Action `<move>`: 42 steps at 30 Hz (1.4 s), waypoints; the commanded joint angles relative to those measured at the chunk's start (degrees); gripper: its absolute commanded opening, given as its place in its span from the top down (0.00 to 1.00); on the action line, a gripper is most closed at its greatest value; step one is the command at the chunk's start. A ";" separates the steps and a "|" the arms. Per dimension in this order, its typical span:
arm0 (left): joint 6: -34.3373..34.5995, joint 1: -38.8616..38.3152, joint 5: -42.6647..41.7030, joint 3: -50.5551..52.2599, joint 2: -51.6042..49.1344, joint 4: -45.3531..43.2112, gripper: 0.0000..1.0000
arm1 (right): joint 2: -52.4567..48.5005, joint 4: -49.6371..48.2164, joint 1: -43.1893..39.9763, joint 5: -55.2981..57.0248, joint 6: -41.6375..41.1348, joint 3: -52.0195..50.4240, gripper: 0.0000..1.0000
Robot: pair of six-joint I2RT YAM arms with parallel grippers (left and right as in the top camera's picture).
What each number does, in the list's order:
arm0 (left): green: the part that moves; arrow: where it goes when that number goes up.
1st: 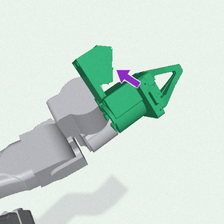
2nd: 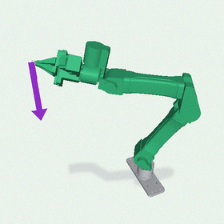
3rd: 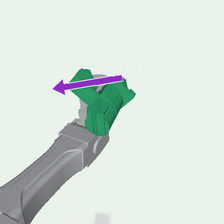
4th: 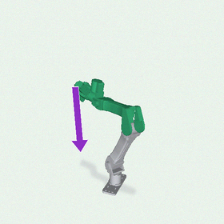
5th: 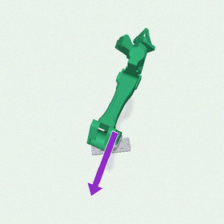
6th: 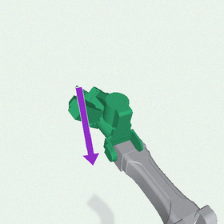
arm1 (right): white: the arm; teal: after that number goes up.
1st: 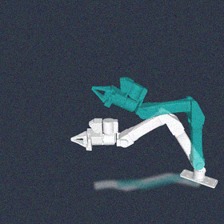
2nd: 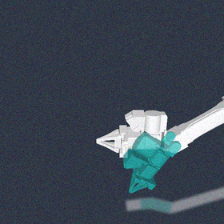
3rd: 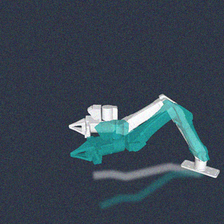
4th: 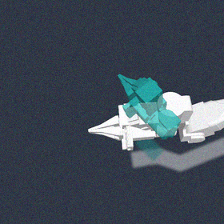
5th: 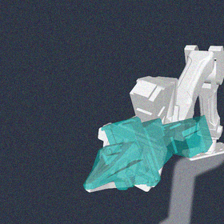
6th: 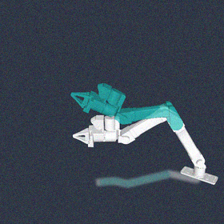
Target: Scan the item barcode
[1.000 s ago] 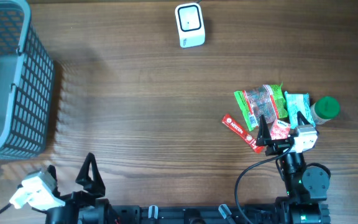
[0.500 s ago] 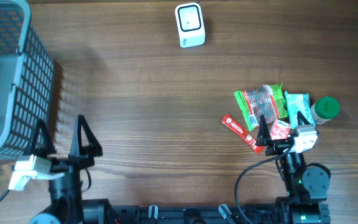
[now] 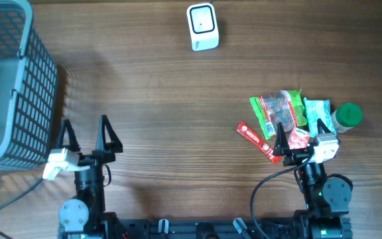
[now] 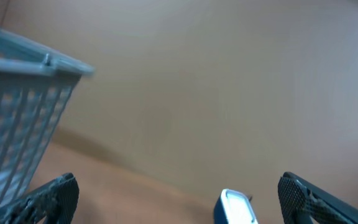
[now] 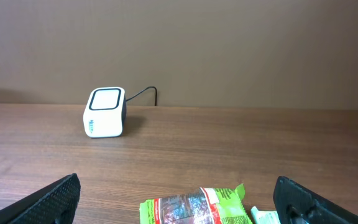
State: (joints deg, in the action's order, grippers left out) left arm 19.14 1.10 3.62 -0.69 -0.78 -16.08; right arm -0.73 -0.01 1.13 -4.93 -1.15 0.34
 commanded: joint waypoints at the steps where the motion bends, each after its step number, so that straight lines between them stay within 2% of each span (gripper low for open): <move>1: -0.74 -0.20 0.55 0.37 0.57 5.09 0.00 | 0.46 -0.31 -0.35 -0.72 0.96 -0.04 0.00; 7: -0.81 -0.20 0.52 0.37 0.57 20.20 0.00 | 0.46 -0.31 -0.35 -0.72 0.96 -0.04 0.00; 13: -8.11 -0.20 -1.73 0.37 0.57 20.26 0.00 | 0.46 -0.31 -0.35 -0.72 0.94 -0.04 0.00; 16: -16.46 -0.20 -5.55 0.37 0.57 20.61 0.00 | 0.46 -0.31 -0.35 -0.72 0.96 -0.04 0.00; 22: -23.47 -0.20 -5.51 0.37 0.57 20.61 0.00 | 0.46 -0.31 -0.35 -0.72 0.96 -0.04 0.00; 28: -21.29 -0.20 -5.51 0.37 0.57 20.50 0.00 | 0.46 -0.31 -0.35 -0.72 0.96 -0.04 0.00; 42: -21.31 -0.20 -5.49 0.37 0.57 20.46 0.00 | 0.46 -0.31 -0.35 -0.72 0.96 -0.04 0.00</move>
State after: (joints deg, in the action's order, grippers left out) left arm -1.45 1.10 -0.32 -0.36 -0.80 3.88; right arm -0.73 -0.01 1.13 -4.93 -1.15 0.34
